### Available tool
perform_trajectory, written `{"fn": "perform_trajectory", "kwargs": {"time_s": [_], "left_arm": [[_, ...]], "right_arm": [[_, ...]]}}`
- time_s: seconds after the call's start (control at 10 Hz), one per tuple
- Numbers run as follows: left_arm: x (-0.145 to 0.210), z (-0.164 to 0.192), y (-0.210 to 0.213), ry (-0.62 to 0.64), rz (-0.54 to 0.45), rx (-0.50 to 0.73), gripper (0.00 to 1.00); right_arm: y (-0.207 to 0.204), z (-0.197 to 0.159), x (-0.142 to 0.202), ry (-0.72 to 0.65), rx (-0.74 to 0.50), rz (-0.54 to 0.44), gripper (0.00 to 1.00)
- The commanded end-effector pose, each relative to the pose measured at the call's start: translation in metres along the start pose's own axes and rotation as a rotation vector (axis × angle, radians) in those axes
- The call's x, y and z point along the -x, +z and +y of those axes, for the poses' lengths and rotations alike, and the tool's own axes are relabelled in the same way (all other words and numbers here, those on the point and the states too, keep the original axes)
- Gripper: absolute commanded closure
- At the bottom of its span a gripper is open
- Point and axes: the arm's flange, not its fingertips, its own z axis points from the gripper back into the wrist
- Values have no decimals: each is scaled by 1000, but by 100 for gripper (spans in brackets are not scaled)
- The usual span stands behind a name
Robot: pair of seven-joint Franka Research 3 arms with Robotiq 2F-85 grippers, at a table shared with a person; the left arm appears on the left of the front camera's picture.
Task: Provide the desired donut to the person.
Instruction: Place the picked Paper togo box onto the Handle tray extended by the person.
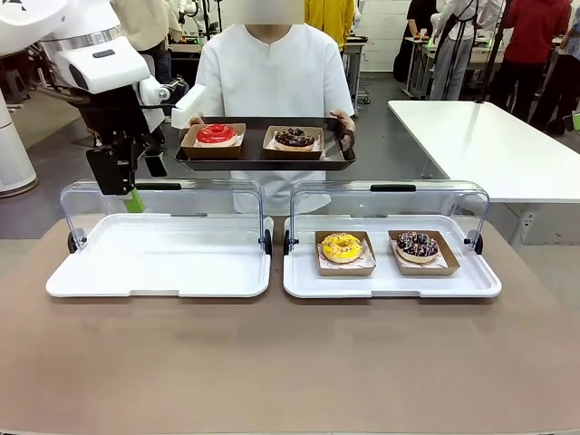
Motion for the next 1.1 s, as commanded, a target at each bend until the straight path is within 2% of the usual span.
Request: {"fn": "perform_trajectory", "kwargs": {"time_s": [0.0,0.3,0.5,0.6,0.8,1.0], "left_arm": [[-4,2,3,-4,4,-7,0],[-3,0,2,-7,-2,-3,0],[61,-14,13,91,-117,-49,0],[103,-15,12,147,-203,-38,0],[170,-21,1,181,-359,-9,0],[230,-24,-15,191,-594,5,0]], "right_arm": [[-1,1,0,0,-2,2,0],[-1,1,0,0,-2,2,0],[-1,1,0,0,-2,2,0],[-1,1,0,0,-2,2,0],[-1,1,0,0,-2,2,0],[-1,1,0,0,-2,2,0]]}}
